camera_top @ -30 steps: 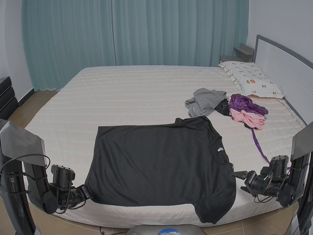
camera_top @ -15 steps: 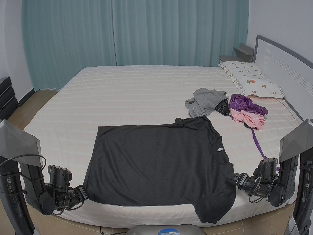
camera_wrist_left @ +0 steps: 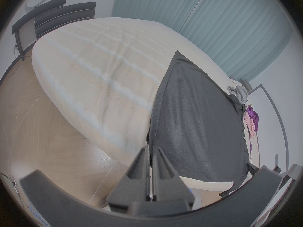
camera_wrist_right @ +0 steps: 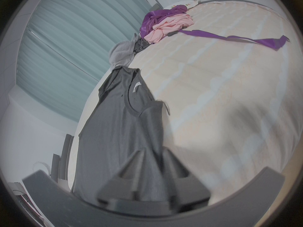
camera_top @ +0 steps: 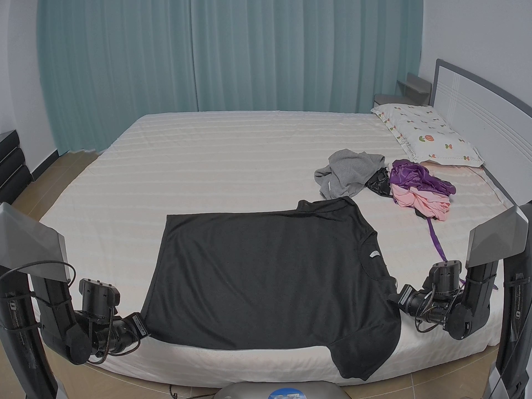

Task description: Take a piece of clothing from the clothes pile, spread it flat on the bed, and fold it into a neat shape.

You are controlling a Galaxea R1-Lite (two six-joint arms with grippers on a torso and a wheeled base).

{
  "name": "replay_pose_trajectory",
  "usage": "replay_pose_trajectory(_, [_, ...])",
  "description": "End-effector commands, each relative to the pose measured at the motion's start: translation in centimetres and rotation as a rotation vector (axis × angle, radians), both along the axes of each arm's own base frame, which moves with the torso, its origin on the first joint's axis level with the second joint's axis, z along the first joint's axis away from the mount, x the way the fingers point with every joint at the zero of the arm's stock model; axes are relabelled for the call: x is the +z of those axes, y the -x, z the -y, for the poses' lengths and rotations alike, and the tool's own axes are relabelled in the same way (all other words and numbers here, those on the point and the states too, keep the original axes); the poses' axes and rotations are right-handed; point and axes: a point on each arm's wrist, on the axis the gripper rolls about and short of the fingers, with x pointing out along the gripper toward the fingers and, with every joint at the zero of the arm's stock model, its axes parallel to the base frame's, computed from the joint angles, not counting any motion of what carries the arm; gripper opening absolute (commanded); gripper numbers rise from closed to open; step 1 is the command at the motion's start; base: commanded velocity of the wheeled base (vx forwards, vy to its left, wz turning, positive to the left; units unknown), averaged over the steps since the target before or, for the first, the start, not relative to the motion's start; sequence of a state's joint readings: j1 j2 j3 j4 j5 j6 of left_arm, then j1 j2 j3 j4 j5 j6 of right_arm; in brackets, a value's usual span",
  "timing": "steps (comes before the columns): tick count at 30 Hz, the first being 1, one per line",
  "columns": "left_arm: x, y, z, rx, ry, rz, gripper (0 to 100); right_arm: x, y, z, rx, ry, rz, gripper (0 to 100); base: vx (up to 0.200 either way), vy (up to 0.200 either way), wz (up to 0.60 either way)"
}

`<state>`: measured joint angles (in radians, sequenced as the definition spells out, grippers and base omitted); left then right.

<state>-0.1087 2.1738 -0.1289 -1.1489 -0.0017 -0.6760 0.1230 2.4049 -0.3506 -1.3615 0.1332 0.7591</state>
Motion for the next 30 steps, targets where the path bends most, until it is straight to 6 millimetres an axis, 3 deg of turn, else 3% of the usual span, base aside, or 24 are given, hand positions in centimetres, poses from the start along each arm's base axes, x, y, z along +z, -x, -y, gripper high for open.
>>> replay_pose_trajectory(1, [0.1, -0.3, -0.2, 0.010, 0.001, 0.014, 0, 0.4, -1.4, 0.3, -0.030, 0.005, 0.051, 0, 0.000, 0.000, 0.00])
replay_pose_trajectory(10, [0.1, -0.4, -0.3, 0.016, 0.001, 0.017, 0, 1.5, -3.8, 0.3, -0.036, 0.011, 0.108, 0, 0.000, 0.000, 0.00])
replay_pose_trajectory(30, [0.1, -0.4, -0.3, 0.015, 0.006, 0.015, 0, 0.9, -7.6, 0.1, 0.018, 0.083, 0.070, 0, 0.000, 0.000, 0.00])
